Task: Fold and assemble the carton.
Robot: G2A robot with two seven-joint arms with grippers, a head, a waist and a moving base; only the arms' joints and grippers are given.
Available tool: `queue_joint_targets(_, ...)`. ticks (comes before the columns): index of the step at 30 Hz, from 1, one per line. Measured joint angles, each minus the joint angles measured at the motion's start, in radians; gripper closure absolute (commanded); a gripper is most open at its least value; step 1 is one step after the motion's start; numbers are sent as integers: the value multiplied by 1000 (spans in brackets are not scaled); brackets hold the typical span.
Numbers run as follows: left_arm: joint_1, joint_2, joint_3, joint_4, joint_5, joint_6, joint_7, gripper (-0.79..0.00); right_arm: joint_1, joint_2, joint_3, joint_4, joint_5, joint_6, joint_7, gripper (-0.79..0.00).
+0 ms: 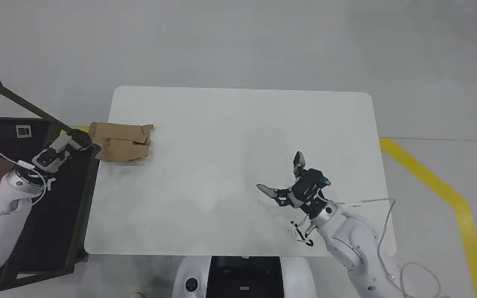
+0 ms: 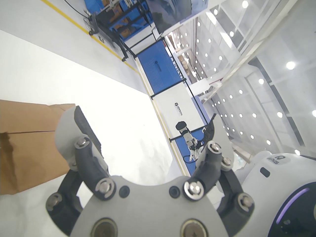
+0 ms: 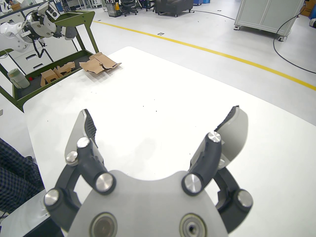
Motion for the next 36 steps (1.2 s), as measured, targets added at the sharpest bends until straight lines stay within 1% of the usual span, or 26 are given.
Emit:
queue_joint_targets(11,-1,0,2,-2,1,1,-1,-785,0,0,0,0,0,0,0,-785)
queue_joint_targets(14,2,-7,7,-24,-10,45,16,-785,0,0,0,0,0,0,0,-785)
queue_joint_targets(17,-6,-17,-7,-3,-72,84,56,-785,0,0,0,0,0,0,0,-785)
queue_joint_targets(19,-11,-22,-27,29,-142,104,50,-785,0,0,0,0,0,0,0,-785)
queue_joint_targets(22,-25,-25,-57,94,-169,120,23,-785,0,0,0,0,0,0,0,-785)
queue_joint_targets(25,-40,-32,-64,153,-177,149,6,-785,0,0,0,0,0,0,0,-785)
queue_joint_targets(28,-65,-48,-41,214,-206,189,-1,-785,0,0,0,0,0,0,0,-785)
queue_joint_targets(32,-108,-76,11,289,-219,207,-15,-785,0,0,0,0,0,0,0,-785)
queue_joint_targets(36,-182,-106,75,392,-166,236,-3,-785,0,0,0,0,0,0,0,-785)
